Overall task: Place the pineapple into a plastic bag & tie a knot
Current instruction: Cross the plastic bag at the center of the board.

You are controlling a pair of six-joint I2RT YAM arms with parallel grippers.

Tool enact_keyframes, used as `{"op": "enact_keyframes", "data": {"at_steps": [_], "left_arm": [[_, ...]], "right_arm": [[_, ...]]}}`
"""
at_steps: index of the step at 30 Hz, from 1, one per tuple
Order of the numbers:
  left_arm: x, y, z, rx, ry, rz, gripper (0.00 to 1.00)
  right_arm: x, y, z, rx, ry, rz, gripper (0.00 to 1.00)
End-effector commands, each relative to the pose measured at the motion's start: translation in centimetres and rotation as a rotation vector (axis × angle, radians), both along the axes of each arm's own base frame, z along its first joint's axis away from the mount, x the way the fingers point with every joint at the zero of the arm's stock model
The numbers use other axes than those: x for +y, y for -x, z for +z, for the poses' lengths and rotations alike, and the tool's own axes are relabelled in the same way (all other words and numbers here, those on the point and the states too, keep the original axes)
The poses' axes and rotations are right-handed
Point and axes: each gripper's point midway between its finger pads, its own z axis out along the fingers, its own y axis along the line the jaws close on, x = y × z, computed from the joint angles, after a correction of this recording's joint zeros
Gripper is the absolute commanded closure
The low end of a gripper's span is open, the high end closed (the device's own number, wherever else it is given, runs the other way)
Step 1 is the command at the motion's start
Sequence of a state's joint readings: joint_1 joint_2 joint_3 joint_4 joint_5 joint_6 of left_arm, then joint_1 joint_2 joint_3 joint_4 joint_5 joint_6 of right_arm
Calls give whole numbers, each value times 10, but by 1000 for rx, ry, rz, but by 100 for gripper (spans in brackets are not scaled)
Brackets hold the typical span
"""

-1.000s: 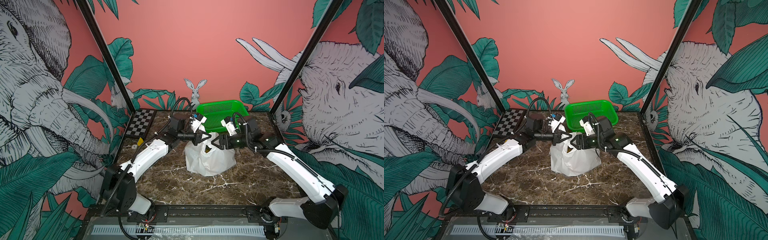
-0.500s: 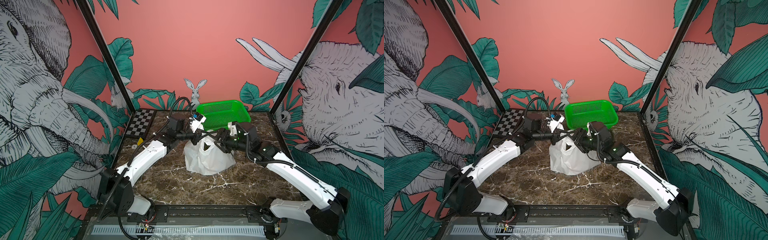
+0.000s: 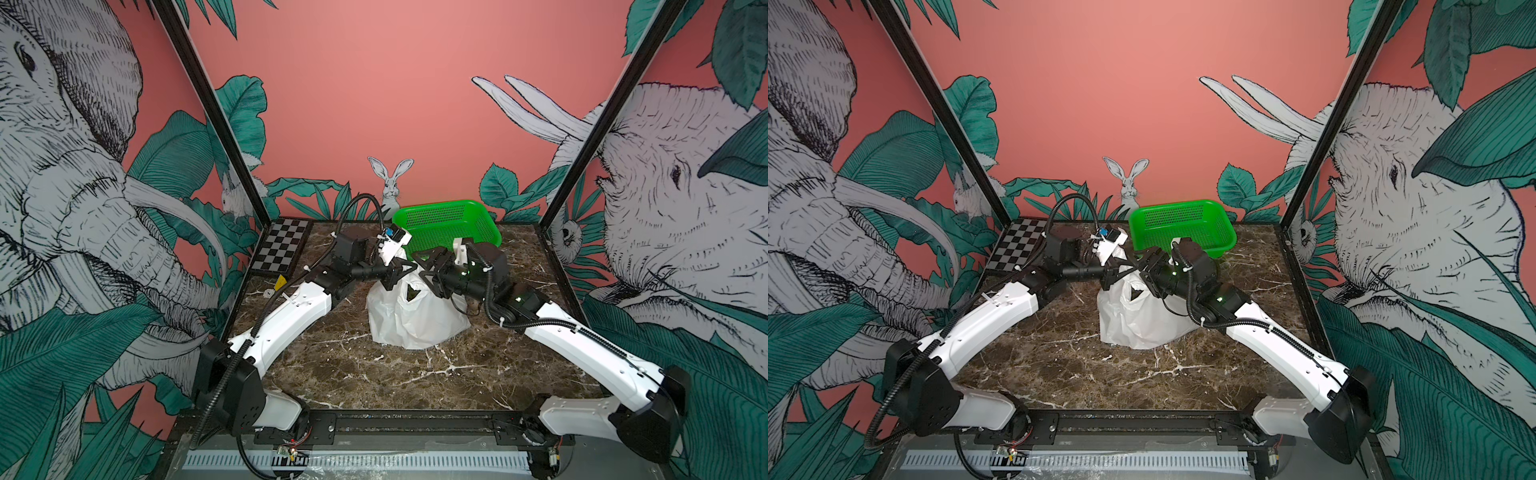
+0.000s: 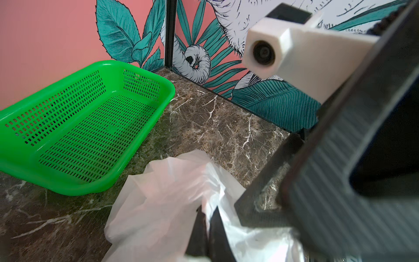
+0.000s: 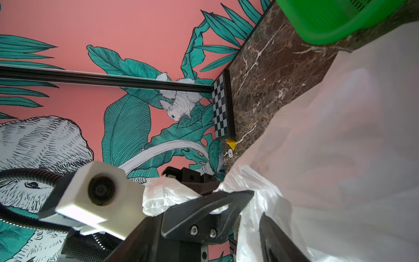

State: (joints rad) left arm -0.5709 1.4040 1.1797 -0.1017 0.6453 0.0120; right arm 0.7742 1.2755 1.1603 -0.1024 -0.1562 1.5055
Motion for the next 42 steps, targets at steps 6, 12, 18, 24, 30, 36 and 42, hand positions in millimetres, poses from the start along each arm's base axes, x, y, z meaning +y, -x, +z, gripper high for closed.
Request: {"op": "enact_keyframes", "data": {"at_steps": [6, 12, 18, 24, 30, 36, 42], "left_arm": [[4, 14, 34, -99, 44, -33, 100], [6, 21, 29, -82, 43, -44, 100], [7, 23, 26, -70, 44, -46, 100], [6, 24, 22, -55, 45, -51, 100], [7, 22, 20, -56, 41, -43, 100], [4, 21, 20, -50, 44, -50, 100], [4, 21, 20, -46, 41, -56, 100]], "right_arm": [[3, -2, -28, 168, -202, -270, 27], [-7, -12, -30, 113, -253, -412, 27], [-22, -18, -28, 57, -305, -530, 27], [-14, -25, -26, 32, -357, -528, 27], [-20, -14, -21, 12, -387, -484, 27], [-32, -9, -25, 29, -374, -508, 26], [-9, -12, -23, 53, -435, -448, 26]]}}
